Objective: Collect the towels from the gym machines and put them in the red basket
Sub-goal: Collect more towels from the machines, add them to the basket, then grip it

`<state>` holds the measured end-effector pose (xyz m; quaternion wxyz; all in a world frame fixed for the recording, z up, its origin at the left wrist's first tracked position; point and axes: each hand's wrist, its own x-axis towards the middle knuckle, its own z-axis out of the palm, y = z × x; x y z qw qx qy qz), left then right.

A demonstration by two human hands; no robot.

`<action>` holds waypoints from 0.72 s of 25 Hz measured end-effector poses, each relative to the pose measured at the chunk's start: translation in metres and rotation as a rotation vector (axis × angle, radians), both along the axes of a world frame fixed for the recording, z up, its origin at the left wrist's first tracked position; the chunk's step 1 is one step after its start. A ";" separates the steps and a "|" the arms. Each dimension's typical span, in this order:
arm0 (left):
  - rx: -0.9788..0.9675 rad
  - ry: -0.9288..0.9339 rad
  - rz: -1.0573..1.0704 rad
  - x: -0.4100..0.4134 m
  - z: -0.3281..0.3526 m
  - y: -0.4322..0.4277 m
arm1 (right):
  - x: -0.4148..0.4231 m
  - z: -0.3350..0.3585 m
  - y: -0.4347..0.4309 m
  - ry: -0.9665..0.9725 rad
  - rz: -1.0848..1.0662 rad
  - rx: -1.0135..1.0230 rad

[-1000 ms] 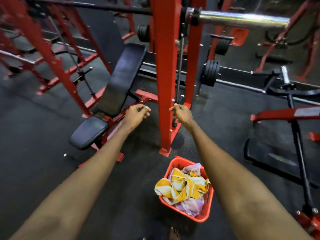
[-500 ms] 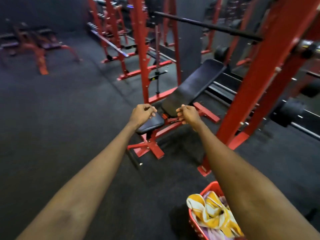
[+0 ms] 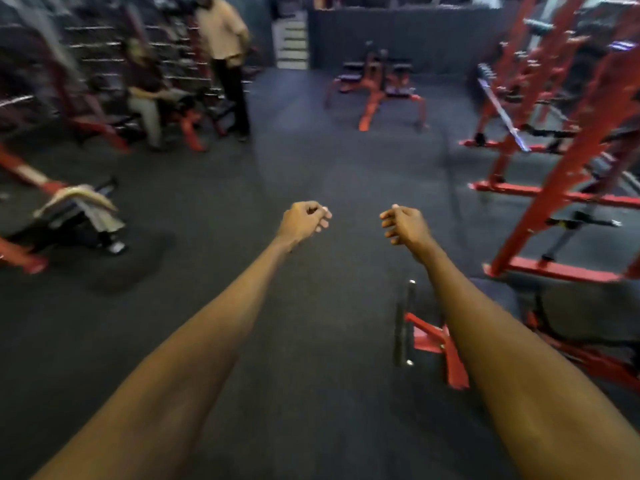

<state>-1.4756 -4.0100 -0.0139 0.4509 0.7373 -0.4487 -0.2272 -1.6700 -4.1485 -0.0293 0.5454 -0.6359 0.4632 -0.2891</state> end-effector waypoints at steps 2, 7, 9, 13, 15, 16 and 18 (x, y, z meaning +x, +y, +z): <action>-0.014 0.011 0.144 0.044 0.002 0.047 | 0.061 0.005 0.020 -0.005 0.135 -0.004; -0.043 0.019 0.452 0.149 0.000 0.171 | 0.208 0.017 0.102 -0.032 0.446 -0.042; -0.035 0.022 0.544 0.185 -0.011 0.217 | 0.260 0.011 0.139 -0.039 0.554 -0.046; -0.027 0.069 0.730 0.255 -0.030 0.298 | 0.360 -0.003 0.208 -0.008 0.728 -0.056; -0.045 0.080 0.792 0.288 -0.022 0.322 | 0.403 -0.002 0.228 -0.020 0.768 -0.053; -0.058 0.079 0.814 0.303 -0.016 0.331 | 0.420 0.001 0.233 -0.028 0.779 -0.054; -0.069 0.064 0.857 0.335 -0.006 0.347 | 0.460 0.004 0.241 -0.039 0.798 -0.052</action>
